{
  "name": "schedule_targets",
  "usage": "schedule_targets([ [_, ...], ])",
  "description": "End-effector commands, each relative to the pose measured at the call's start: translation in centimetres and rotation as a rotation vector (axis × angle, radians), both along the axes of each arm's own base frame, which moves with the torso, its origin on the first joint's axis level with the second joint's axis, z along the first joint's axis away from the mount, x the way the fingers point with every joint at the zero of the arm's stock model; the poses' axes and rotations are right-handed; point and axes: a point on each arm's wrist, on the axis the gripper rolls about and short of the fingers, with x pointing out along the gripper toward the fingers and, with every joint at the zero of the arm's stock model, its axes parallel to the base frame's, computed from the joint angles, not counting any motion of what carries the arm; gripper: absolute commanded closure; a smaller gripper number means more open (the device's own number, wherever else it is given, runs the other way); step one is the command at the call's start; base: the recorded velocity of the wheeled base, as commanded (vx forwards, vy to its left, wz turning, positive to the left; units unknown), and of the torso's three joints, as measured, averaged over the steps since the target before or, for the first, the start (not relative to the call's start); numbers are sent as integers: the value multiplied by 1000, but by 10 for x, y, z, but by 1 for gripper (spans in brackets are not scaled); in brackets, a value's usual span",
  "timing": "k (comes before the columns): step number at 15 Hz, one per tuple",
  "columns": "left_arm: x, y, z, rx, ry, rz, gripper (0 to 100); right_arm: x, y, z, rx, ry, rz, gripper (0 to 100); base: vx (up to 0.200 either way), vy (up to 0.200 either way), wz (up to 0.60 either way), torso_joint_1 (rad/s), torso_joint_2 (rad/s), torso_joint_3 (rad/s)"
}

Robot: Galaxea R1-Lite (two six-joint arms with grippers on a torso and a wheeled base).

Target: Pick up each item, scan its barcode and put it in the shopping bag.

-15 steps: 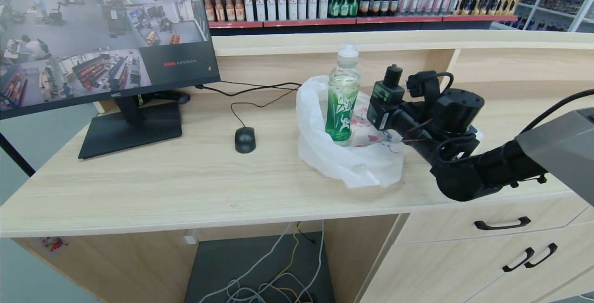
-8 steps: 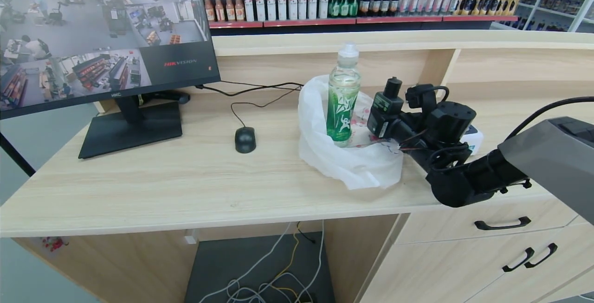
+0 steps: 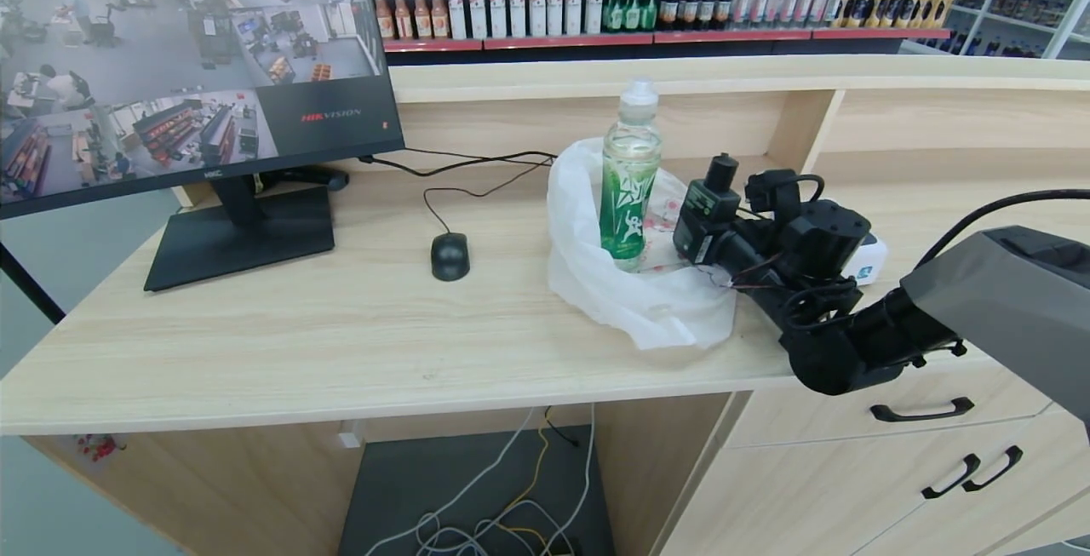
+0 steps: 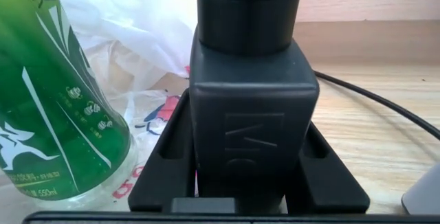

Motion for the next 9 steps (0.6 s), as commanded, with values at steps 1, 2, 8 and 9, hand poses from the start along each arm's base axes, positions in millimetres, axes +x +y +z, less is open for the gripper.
schedule_targets([
  [1, 0, 0, 0, 0, 0, 0, 0, 2, 1, -6, -5, 16, 1, 100, 0, 0, 0, 0, 0, 0],
  [2, 0, 0, 0, 0, 0, 0, 0, 3, 1, -10, -7, 24, 1, 100, 0, 0, 0, 0, 0, 0],
  [8, 0, 0, 0, 0, 0, 0, 0, 4, 5, -21, -14, 49, 10, 100, 0, 0, 0, 0, 0, 0],
  [9, 0, 0, 0, 0, 0, 0, 0, 5, 5, -22, -14, 50, 10, 100, 0, 0, 0, 0, 0, 0],
])
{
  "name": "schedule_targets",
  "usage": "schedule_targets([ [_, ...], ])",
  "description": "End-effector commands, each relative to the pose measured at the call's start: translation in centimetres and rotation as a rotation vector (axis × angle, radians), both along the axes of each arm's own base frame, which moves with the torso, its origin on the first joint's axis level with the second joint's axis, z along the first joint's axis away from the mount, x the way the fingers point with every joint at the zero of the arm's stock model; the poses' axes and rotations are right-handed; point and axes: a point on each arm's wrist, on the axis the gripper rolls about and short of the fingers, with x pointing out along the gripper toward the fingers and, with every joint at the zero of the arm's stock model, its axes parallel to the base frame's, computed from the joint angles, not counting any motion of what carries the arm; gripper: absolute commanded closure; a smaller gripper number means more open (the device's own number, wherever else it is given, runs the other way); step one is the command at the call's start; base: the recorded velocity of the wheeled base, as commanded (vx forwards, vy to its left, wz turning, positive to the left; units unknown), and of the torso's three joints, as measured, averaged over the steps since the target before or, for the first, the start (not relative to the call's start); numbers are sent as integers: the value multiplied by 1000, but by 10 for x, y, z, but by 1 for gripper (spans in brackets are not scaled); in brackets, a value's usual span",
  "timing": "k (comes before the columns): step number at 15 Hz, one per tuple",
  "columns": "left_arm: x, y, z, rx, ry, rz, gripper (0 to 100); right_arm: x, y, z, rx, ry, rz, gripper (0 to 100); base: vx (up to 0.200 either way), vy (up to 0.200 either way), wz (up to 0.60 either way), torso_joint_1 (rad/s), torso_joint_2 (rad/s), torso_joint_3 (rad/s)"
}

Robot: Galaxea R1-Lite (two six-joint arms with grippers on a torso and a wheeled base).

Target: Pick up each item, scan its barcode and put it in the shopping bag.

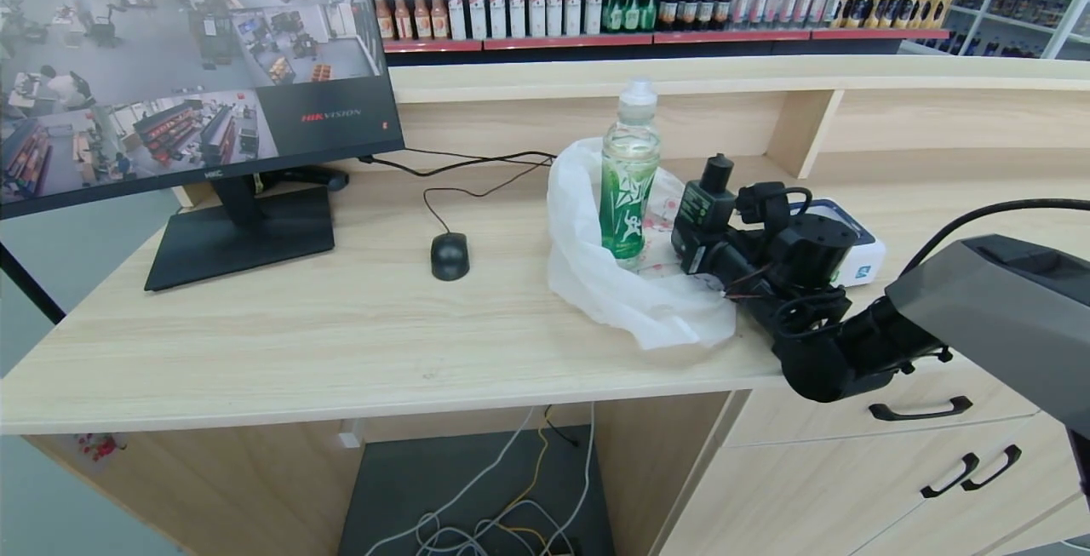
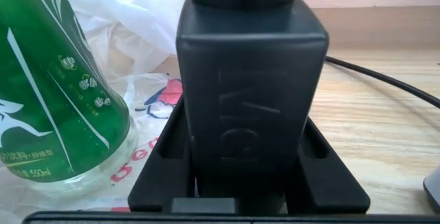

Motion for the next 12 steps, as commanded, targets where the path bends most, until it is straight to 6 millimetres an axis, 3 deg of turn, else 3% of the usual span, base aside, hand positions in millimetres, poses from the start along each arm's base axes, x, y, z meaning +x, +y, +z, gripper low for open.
schedule_targets([
  [1, 0, 0, 0, 0, 0, 1, 0, 1, 1, -6, -4, 14, 1, 100, 0, 0, 0, 0, 0, 0],
  [10, 0, 0, 0, 0, 0, 2, 0, -4, 5, -11, -14, 35, 13, 100, 0, 0, 0, 0, 0, 0],
  [11, 0, 0, 0, 0, 0, 1, 0, -4, 5, -11, -15, 36, 13, 0, 0, 0, 0, 0, 0, 0],
  [12, 0, 0, 0, 0, 0, 1, 0, -4, 5, -11, -14, 33, 11, 0, 0, 0, 0, 0, 0, 0],
])
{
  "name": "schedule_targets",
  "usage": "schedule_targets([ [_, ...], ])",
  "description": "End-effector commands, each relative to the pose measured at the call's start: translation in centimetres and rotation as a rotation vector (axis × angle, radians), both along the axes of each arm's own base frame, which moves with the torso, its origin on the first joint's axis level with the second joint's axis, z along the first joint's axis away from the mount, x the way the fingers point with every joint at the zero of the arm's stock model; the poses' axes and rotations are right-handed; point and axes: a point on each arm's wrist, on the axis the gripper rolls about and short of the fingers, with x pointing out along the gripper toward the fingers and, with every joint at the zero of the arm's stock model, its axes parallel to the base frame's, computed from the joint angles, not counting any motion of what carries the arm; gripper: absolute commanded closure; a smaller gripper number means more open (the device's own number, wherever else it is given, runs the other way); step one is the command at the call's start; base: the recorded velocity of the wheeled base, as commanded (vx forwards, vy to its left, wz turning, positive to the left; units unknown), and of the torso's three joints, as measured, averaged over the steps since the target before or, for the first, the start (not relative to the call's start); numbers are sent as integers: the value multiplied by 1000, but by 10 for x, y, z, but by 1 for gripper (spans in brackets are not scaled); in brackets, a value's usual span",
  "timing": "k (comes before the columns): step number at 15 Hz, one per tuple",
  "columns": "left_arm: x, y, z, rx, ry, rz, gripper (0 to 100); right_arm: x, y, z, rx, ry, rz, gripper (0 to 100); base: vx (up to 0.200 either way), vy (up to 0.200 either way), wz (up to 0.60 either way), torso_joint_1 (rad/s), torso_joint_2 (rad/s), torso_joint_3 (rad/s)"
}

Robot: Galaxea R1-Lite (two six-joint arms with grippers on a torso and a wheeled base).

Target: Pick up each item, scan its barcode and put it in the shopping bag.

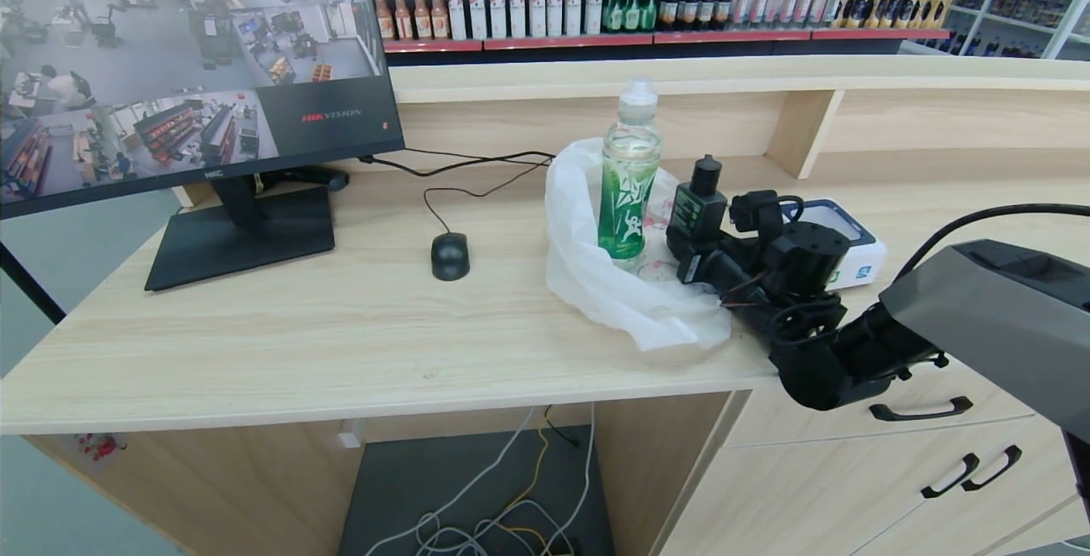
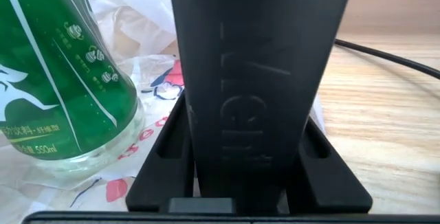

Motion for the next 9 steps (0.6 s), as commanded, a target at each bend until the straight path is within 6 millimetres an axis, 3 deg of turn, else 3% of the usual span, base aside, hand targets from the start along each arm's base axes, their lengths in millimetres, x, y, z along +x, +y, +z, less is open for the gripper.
schedule_targets([
  [1, 0, 0, 0, 0, 0, 0, 0, -1, 0, -2, 1, -2, -1, 0, 0, 0, 0, 0, 0, 0],
  [6, 0, 0, 0, 0, 0, 0, 0, -6, -1, 4, 6, -25, -1, 0, 0, 0, 0, 0, 0, 0],
  [9, 0, 0, 0, 0, 0, 0, 0, -18, -5, 19, 12, -45, -3, 0, 0, 0, 0, 0, 0, 0],
])
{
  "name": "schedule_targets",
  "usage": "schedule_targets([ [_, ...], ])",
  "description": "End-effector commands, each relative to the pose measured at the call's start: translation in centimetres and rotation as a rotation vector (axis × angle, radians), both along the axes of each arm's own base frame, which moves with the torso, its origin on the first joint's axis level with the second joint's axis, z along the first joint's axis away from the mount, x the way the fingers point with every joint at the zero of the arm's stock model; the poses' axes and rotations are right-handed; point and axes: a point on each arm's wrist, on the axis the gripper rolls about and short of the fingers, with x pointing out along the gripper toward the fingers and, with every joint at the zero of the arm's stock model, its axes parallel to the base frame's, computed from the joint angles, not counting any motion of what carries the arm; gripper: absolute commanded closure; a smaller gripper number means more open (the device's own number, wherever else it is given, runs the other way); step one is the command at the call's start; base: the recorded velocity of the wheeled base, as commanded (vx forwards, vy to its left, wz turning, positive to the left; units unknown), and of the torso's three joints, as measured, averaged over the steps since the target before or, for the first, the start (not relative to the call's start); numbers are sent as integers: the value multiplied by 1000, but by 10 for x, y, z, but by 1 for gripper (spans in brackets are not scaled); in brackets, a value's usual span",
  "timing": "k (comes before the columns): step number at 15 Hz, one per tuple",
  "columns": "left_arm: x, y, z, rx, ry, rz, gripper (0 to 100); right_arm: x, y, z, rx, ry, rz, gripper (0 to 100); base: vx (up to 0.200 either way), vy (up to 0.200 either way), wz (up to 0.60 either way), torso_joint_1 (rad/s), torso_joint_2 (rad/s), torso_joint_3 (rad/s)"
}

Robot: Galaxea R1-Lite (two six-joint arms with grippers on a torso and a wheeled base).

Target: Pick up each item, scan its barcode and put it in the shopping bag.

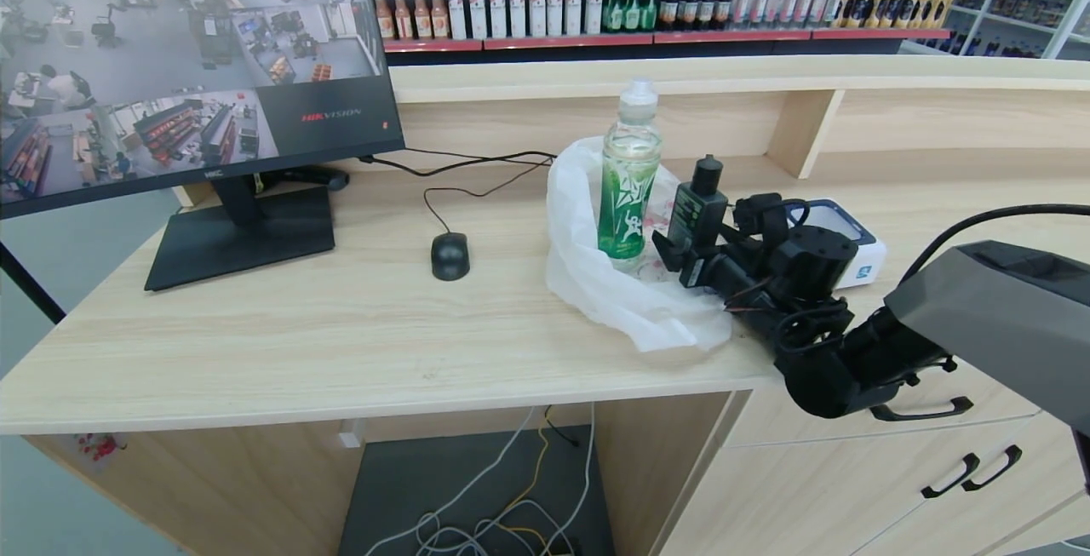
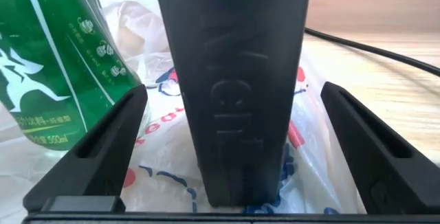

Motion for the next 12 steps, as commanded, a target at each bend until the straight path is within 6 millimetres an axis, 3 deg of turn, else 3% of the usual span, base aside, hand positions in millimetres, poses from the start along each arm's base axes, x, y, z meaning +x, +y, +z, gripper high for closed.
schedule_targets([
  [1, 0, 0, 0, 0, 0, 2, 0, -14, -4, 19, 9, -27, -1, 0, 0, 0, 0, 0, 0, 0],
  [4, 0, 0, 0, 0, 0, 1, 0, -45, -9, 52, 5, -73, 2, 0, 0, 0, 0, 0, 0, 0],
  [9, 0, 0, 0, 0, 0, 1, 0, -107, -27, 73, 4, -58, 12, 0, 0, 0, 0, 0, 0, 0],
  [12, 0, 0, 0, 0, 0, 1, 0, -174, -39, 71, 4, -37, 64, 0, 0, 0, 0, 0, 0, 0],
])
